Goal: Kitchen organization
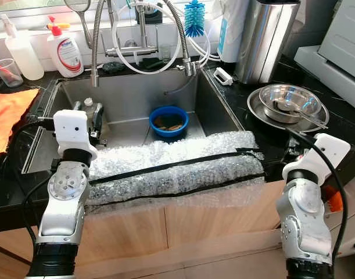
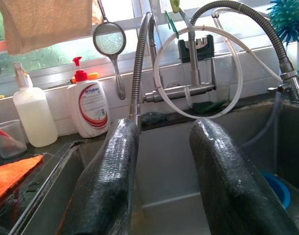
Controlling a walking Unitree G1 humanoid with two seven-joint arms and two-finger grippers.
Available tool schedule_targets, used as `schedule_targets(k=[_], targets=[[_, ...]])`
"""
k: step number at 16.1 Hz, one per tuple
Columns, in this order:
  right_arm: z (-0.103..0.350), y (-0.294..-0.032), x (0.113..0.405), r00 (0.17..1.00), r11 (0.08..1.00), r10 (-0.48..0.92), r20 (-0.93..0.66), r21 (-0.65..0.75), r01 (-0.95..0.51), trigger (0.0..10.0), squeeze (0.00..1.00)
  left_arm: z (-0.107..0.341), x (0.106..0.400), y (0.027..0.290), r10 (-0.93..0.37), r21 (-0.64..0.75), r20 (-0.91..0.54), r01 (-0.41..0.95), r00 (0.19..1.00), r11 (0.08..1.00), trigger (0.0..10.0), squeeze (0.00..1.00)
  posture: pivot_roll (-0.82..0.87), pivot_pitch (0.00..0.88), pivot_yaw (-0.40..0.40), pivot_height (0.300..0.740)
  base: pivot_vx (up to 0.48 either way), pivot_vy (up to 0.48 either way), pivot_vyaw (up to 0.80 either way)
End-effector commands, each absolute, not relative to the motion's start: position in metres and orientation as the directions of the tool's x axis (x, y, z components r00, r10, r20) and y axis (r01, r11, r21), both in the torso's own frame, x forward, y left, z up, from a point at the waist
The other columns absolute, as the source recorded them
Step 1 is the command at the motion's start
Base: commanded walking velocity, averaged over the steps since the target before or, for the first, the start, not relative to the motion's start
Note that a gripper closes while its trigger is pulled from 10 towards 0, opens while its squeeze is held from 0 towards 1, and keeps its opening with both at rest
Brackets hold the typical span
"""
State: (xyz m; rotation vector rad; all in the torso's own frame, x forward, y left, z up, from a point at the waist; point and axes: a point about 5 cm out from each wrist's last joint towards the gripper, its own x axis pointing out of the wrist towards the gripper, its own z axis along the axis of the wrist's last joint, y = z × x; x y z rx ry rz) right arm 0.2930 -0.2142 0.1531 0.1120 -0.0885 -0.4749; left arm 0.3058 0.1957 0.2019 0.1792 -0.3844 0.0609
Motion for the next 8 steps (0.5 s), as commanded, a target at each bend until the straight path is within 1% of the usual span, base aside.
schedule_targets(k=[1, 6, 8], targets=[[0.161, -0.216, 0.295, 0.876, 0.877, -0.474, 0.090, 0.135, 0.461, 10.0, 0.00, 0.205, 0.307, 0.194, 0.017, 0.169, 0.378, -0.087, 0.926, 0.982, 10.0, 0.00, -0.01, 0.000, 0.031, 0.740, 0.000, 0.000, 0.00], [0.170, -0.211, 0.297, 0.880, 0.893, -0.448, 0.157, 0.131, 0.431, 10.0, 0.00, 0.202, 0.307, 0.192, 0.014, 0.172, 0.371, -0.083, 0.929, 0.982, 10.0, 0.00, -0.01, 0.000, 0.032, 0.740, 0.000, 0.000, 0.00], [0.172, -0.212, 0.296, 0.872, 0.887, -0.459, 0.171, 0.144, 0.439, 10.0, 0.00, 0.201, 0.306, 0.193, 0.015, 0.173, 0.368, -0.084, 0.930, 0.981, 10.0, 0.00, -0.01, 0.000, 0.033, 0.740, 0.000, 0.000, 0.00]])
